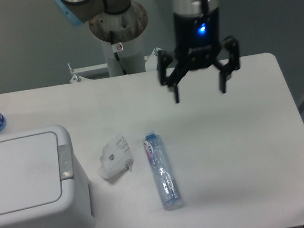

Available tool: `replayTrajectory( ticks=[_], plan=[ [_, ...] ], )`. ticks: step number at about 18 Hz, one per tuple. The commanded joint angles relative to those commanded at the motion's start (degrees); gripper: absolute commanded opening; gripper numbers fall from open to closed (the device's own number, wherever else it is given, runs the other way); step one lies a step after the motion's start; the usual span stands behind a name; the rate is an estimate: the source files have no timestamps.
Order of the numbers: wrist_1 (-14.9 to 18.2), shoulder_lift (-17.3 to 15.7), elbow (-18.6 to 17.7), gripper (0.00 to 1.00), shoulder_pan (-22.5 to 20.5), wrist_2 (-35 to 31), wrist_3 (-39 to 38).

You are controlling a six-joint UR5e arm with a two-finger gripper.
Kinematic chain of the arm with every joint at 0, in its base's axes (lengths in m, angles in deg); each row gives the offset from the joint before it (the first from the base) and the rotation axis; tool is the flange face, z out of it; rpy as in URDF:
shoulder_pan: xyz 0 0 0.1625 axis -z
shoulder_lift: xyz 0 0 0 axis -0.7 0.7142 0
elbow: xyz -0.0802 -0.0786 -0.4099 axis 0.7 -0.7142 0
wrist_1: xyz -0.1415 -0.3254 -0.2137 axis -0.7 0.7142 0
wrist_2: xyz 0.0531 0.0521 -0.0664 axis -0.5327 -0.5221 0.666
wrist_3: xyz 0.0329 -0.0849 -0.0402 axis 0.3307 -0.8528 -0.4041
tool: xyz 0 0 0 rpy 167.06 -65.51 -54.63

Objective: Open the trash can
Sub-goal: 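Move the gripper down toward the grey button on the trash can lid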

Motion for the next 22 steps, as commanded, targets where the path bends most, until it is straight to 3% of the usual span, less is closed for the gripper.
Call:
replayTrajectory(
  ticks=[2, 10, 22],
  plan=[
    [-1.42, 1.41, -0.09, 1.0, 2.47, -0.09, -0.45],
    [-1.33, 2.91, -0.7, 1.0, 9.33, 0.0, -0.53],
    [-1.42, 5.72, -0.62, 1.0, 13.29, -0.09, -0.62]
  ],
)
